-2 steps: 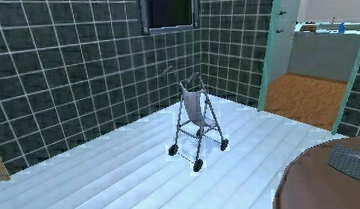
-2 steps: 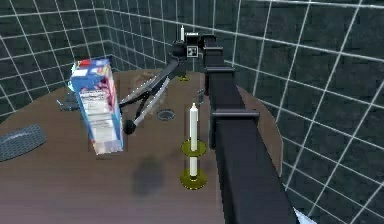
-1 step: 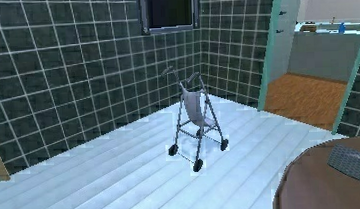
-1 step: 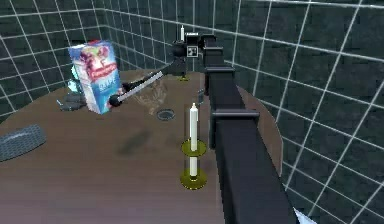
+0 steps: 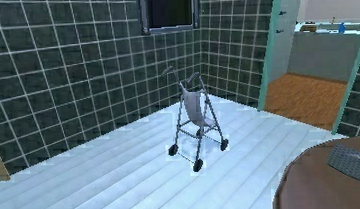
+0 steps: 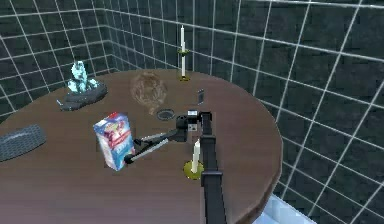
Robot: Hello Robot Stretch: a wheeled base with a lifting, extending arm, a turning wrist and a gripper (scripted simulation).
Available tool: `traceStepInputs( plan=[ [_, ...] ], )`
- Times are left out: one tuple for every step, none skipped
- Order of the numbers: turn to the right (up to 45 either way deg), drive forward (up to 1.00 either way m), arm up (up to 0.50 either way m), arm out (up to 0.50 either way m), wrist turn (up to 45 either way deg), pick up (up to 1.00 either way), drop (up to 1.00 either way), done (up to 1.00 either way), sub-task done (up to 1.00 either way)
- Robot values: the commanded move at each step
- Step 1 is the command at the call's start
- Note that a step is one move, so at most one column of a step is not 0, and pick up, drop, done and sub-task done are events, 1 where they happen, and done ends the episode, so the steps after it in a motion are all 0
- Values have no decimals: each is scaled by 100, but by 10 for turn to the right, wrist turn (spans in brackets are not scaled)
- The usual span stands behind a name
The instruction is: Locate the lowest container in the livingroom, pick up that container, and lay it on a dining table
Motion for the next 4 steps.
traceStepInputs(
  plan=[
    [0,0,0,0,0,0,100,0,0],
    [0,0,10,0,0,0,0,0,0],
    [0,0,0,-8,0,0,0,0,0],
    [0,0,0,0,0,0,0,100,0]
  ],
)
